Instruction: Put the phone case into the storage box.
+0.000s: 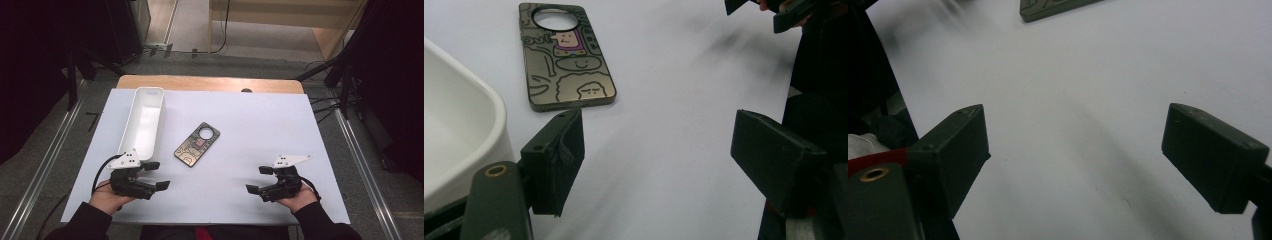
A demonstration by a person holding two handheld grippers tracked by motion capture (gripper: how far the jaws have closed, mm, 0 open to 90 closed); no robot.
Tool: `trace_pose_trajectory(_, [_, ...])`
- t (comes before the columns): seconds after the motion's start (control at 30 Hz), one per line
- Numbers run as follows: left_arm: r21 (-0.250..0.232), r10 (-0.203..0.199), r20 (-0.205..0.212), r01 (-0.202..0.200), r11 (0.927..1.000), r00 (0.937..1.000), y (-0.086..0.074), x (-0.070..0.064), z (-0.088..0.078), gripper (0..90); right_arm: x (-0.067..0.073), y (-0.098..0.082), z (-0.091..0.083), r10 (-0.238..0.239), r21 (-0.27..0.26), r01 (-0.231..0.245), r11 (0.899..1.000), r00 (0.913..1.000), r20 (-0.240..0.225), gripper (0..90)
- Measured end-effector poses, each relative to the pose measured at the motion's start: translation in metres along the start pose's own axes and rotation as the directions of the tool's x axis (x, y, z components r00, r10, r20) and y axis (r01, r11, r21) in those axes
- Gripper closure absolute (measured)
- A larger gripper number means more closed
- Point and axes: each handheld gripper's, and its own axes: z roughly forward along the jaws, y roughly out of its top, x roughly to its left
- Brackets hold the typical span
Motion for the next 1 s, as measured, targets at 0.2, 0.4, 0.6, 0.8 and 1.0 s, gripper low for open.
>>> trace_pose_trajectory(0.2, [0.003, -0.001, 0.0, 0.001, 1.0, 1.0, 0.0002, 0.0001, 0.0002, 21.3, -0.0004, -0.0003, -0.0004, 0.006, -0.002, -0.006, 1.0, 1.0, -0.004, 10.7])
trace_pose_trajectory(0.4, [0.007, -0.003, 0.001, 0.003, 1.0, 1.0, 0.0002, 0.0004, 0.0004, 21.3, -0.0009, -0.0006, -0.0008, 0.003, -0.004, -0.003, 1.0, 1.0, -0.005, 10.7])
trace_pose_trajectory(0.6, [0.005, -0.005, 0.006, 0.005, 1.0, 1.0, 0.0001, 0.0005, 0.0005, 21.3, -0.0013, -0.0007, -0.0007, 0.006, -0.003, -0.006, 1.0, 1.0, -0.002, 10.7])
trace_pose_trajectory(0.8, [0.005, -0.008, 0.003, 0.008, 1.0, 1.0, 0.0001, 0.001, 0.0006, 21.3, -0.0014, -0.0008, -0.0002, 0.011, 0.003, -0.011, 1.0, 0.9999, -0.009, 10.7])
trace_pose_trajectory(1.0, [0.003, -0.009, 0.001, 0.009, 1.0, 1.0, 0.0004, 0.0007, 0.0002, 21.3, -0.0015, -0.0008, 0.0, 0.006, 0.003, -0.006, 1.0, 0.9999, -0.008, 10.7])
